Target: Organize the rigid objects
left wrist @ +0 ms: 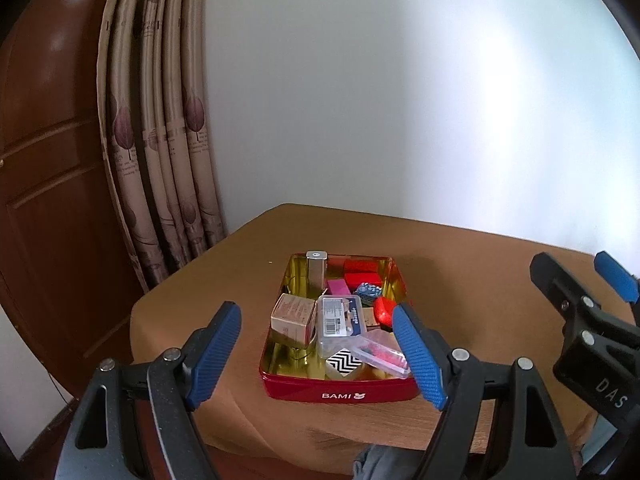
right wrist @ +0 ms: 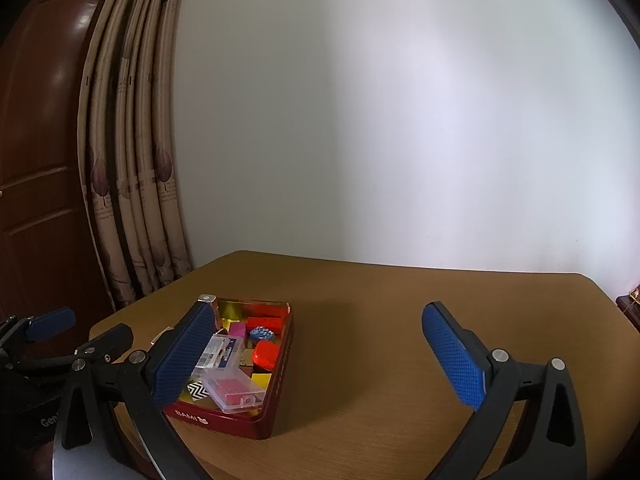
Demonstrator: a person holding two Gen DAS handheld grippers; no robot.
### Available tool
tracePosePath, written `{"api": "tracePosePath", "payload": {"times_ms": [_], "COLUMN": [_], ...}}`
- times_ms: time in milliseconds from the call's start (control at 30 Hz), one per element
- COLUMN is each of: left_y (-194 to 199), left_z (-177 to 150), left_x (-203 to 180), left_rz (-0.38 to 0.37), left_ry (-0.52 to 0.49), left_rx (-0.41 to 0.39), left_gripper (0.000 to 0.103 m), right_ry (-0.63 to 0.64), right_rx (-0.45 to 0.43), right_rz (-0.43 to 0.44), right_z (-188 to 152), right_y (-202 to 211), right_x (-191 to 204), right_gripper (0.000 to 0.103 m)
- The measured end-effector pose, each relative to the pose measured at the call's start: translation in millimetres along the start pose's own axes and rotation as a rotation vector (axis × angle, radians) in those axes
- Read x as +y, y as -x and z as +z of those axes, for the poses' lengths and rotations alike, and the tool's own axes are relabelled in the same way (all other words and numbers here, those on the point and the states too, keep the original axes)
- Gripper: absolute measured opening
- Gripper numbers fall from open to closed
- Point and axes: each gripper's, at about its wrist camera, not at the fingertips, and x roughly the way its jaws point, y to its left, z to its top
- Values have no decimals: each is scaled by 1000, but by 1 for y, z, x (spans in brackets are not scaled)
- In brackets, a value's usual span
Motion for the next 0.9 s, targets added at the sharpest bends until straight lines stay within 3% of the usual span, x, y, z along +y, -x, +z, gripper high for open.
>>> {"api": "tracePosePath", "payload": {"times_ms": [300,600,900], "left_y": [-12,-20,-26], "left_z": [-6,-12,-16], "left_x": [7,14,15], "left_rz": [-16,63,85], "left_ry": [49,88,84], "left_rx": [64,88,99], "left_gripper": [80,81,81], "right_ry": [9,15,17], "right_rx": [29,38,46], "right_rz": [-11,-6,-6], "right_z": [-5,-8,-10], "right_y": [-4,-5,-4], "right_x": [3,6,9], "right_gripper": [103,103,103]}}
